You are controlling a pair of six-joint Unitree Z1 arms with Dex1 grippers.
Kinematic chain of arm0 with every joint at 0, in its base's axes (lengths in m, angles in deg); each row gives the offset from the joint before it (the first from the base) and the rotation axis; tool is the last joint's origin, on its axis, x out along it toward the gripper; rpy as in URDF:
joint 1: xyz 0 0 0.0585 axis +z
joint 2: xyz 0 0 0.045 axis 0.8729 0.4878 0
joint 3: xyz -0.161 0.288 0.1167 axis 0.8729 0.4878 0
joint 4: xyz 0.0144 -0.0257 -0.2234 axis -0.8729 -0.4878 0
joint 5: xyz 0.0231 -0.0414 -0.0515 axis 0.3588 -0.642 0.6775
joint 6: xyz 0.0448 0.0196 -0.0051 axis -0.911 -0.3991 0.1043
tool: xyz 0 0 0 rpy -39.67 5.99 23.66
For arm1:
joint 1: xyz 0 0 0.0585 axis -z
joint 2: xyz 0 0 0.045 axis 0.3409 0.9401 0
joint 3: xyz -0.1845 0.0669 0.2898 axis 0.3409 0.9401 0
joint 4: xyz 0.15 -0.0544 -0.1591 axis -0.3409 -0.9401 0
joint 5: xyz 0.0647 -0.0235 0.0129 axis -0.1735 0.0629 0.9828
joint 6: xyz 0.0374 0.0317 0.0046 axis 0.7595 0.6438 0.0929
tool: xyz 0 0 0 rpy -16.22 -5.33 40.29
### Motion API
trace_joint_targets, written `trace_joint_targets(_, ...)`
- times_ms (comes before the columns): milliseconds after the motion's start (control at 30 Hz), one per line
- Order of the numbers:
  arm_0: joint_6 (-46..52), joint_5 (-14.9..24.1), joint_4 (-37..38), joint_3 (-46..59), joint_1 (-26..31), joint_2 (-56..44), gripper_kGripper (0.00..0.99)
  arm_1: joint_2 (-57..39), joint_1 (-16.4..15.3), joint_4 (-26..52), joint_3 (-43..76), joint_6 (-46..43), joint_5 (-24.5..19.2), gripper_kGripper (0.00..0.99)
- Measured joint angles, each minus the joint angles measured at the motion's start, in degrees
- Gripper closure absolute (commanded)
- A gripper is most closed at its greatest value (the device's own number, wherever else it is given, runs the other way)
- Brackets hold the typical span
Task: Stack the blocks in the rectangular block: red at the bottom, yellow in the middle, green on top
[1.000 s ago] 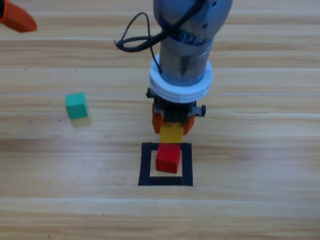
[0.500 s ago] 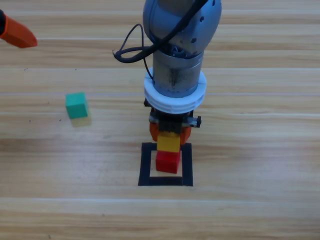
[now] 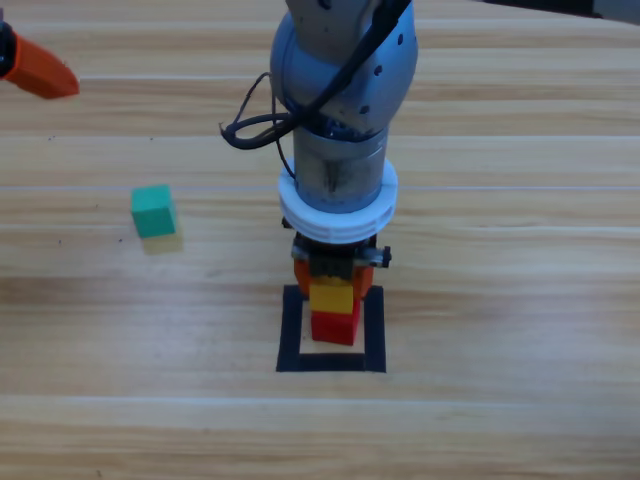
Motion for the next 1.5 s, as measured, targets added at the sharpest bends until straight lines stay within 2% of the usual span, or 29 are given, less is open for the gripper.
trace_joint_targets(133,0.0,0.0,0.26,0.83,0.0,0.02,0.0,0.11,-0.05,0.0,-0.2,0.0,-1.12,0.898)
trace_joint_targets(167,0.01,-0.01,0.51,0.83,0.0,0.02,0.0,0.11,-0.06,0.0,-0.21,0.0,-1.18,0.867)
trace_joint_targets(200,0.01,-0.04,0.84,0.84,0.0,0.02,0.0,0.11,-0.06,0.0,-0.21,0.0,-1.19,0.715)
trace_joint_targets(233,0.02,-0.13,1.42,0.98,0.0,0.02,0.0,0.11,-0.06,-0.01,-0.21,0.0,-1.19,0.521)
trace_joint_targets(267,0.03,-0.16,1.86,1.18,0.0,0.02,0.0,0.11,-0.06,0.0,-0.21,-0.01,-1.19,0.214)
trace_joint_targets(300,0.04,-0.2,2.04,1.38,0.0,0.02,0.0,0.11,-0.06,-0.01,-0.21,-0.03,-1.19,0.047)
trace_joint_targets(333,0.05,-0.22,2.05,1.68,0.0,0.02,0.0,0.11,-0.06,0.0,-0.21,-0.1,-1.19,0.022)
trace_joint_targets(500,0.05,-0.42,2.29,2.16,0.0,0.02,0.0,0.11,-0.06,-0.01,-0.28,-0.9,-1.19,0.0)
trace_joint_targets(700,0.23,-0.49,2.49,2.19,0.0,0.32,0.0,-0.71,-0.16,-0.01,-0.89,-7.09,-1.32,0.0)
trace_joint_targets(767,1.78,-0.49,2.79,2.16,0.07,0.69,0.0,-3.43,-0.63,0.0,-0.9,-9.11,-3.0,0.0)
trace_joint_targets(900,3.7,-0.49,2.86,-0.18,1.1,3.48,0.001,-13.49,-2.52,0.03,-0.1,-12.71,-9.48,0.0)
trace_joint_targets(1000,5.59,-0.48,2.93,-4.28,2.13,8.26,0.001,-23.94,-3.69,2.26,5.92,-14.95,-10.65,0.0)
trace_joint_targets(1067,6.39,-0.47,2.46,-7.27,2.76,12.8,0.0,-33.03,-4.48,8.92,18.01,-16.92,-12.34,0.0)
trace_joint_targets(1133,7.64,-0.09,-0.23,-11.51,3.07,17.82,0.0,-42.0,-4.59,21.0,35.65,-19.76,-12.34,0.0)
trace_joint_targets(1200,8.12,0.56,-3.49,-15.68,3.12,22.53,0.001,-48.96,-4.31,33.36,52.66,-22.69,-9.33,0.0)
trace_joint_targets(1233,8.59,1.24,-6.68,-19.91,3.12,26.48,0.001,-53.82,-4.03,43.53,65.09,-26.34,-5.35,0.0)
trace_joint_targets(1267,9.17,1.73,-8.33,-22.54,3.12,29.14,0.001,-57.7,-3.91,49.17,73.13,-29.49,-2.94,0.0)
trace_joint_targets(1367,10.92,2.4,-13.65,-29.71,3.12,36.44,0.002,-68.21,-3.78,58.08,85.7,-36.89,0.53,0.0)
trace_joint_targets(1500,13.55,2.57,-20.39,-37.98,3.12,44.92,0.004,-77.28,-3.65,66.58,94.62,-46.51,3.81,0.0)
